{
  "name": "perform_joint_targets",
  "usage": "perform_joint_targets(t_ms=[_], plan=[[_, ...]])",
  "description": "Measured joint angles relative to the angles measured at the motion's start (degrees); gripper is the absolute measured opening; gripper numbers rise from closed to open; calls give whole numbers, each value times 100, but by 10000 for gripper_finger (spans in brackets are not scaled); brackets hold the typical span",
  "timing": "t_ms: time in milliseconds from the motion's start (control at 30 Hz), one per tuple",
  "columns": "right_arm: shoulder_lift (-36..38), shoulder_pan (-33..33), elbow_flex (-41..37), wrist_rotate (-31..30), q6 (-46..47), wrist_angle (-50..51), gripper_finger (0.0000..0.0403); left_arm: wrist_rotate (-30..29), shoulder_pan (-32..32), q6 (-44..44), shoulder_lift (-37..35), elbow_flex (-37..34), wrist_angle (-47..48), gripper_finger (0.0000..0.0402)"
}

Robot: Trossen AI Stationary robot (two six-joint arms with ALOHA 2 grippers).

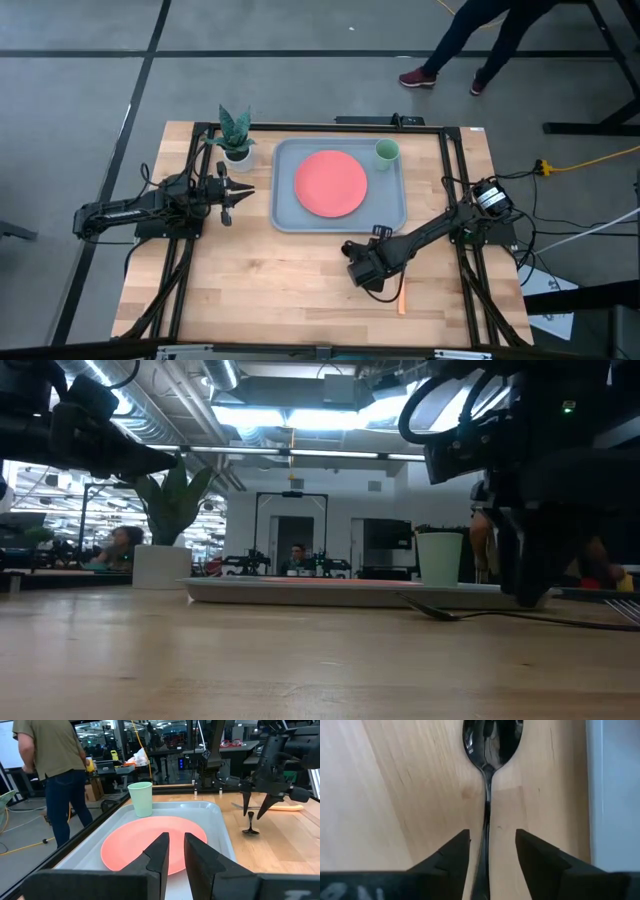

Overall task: Pick and place plate/cup/fork/spoon on tray
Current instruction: Put the black spoon on the blue tray to the right of the pink plate

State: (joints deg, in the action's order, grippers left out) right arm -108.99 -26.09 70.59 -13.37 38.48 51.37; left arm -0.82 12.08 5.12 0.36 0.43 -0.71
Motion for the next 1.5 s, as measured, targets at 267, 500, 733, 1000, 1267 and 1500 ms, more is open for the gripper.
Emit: perform_joint_targets(t_ms=[267, 500, 733, 1000, 1267, 1500], plan=[[0, 4, 0, -3, -283, -146, 166, 0, 0, 0, 1, 0, 2, 52], [628, 19, -631, -41, -141, -703, 166, 0, 1, 0, 2, 0, 0, 54], [929, 128, -1292, 197, -239, -1476, 166, 0, 2, 0, 2, 0, 0, 52], [863, 376, -1290, 201, -753, -1714, 166, 0, 0, 0, 2, 0, 0, 51], [691, 385, -1288, 415, -597, -1809, 166, 0, 0, -2, 2, 0, 0, 53], [515, 385, -1263, 442, -594, -1843, 159, 0, 0, -1, 2, 0, -2, 54]])
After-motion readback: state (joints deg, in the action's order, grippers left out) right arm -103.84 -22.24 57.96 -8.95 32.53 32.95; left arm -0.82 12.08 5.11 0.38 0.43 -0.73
